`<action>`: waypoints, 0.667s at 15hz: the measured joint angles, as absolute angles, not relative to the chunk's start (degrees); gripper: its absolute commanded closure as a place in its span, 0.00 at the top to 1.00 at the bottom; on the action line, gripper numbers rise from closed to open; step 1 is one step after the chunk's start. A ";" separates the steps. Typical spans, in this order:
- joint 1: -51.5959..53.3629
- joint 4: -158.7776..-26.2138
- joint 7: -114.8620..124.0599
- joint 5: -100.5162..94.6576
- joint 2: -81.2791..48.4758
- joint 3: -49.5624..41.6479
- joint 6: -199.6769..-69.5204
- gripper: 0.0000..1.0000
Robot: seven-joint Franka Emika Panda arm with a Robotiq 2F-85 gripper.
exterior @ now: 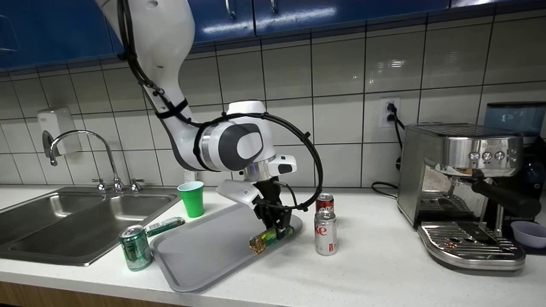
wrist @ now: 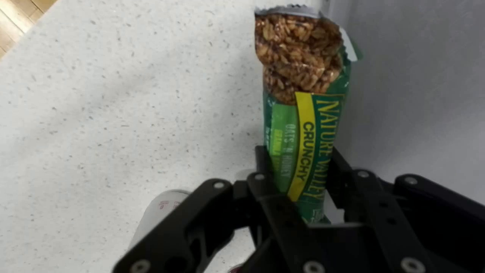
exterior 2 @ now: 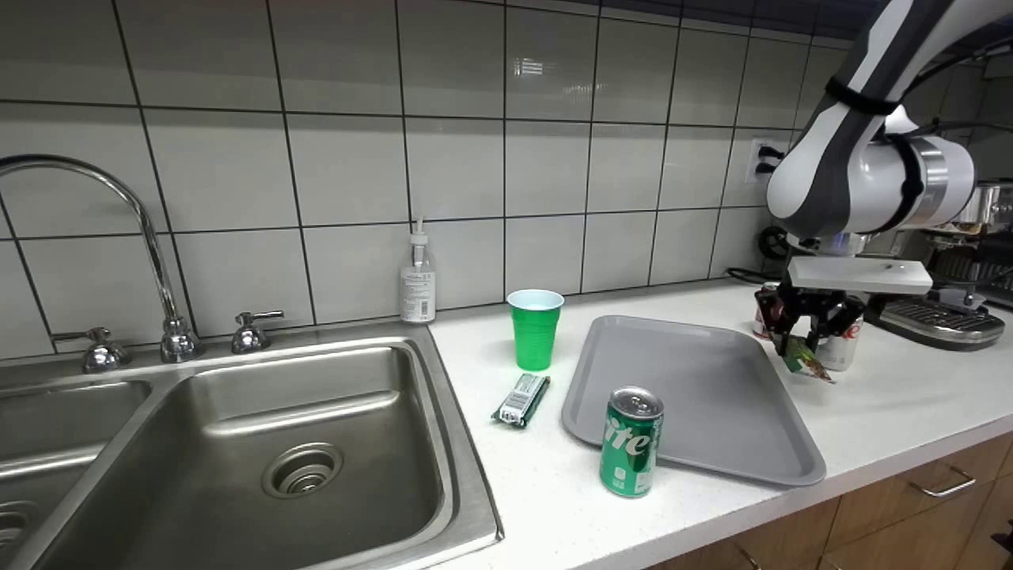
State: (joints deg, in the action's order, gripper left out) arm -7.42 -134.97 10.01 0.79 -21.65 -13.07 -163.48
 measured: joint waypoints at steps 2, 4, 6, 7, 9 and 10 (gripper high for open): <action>-7.43 -134.64 10.01 1.08 -21.71 -12.08 -163.48 0.12; -7.44 -134.01 9.96 1.66 -21.99 -11.07 -163.48 0.12; -7.44 -133.12 9.90 2.27 -22.62 -10.18 -163.48 0.12; -7.43 -132.59 9.89 2.42 -23.10 -9.81 -163.48 0.12; -7.43 -131.37 9.89 2.64 -24.25 -9.27 -163.48 0.12; -7.43 -130.76 9.89 2.65 -24.90 -9.07 -163.48 0.12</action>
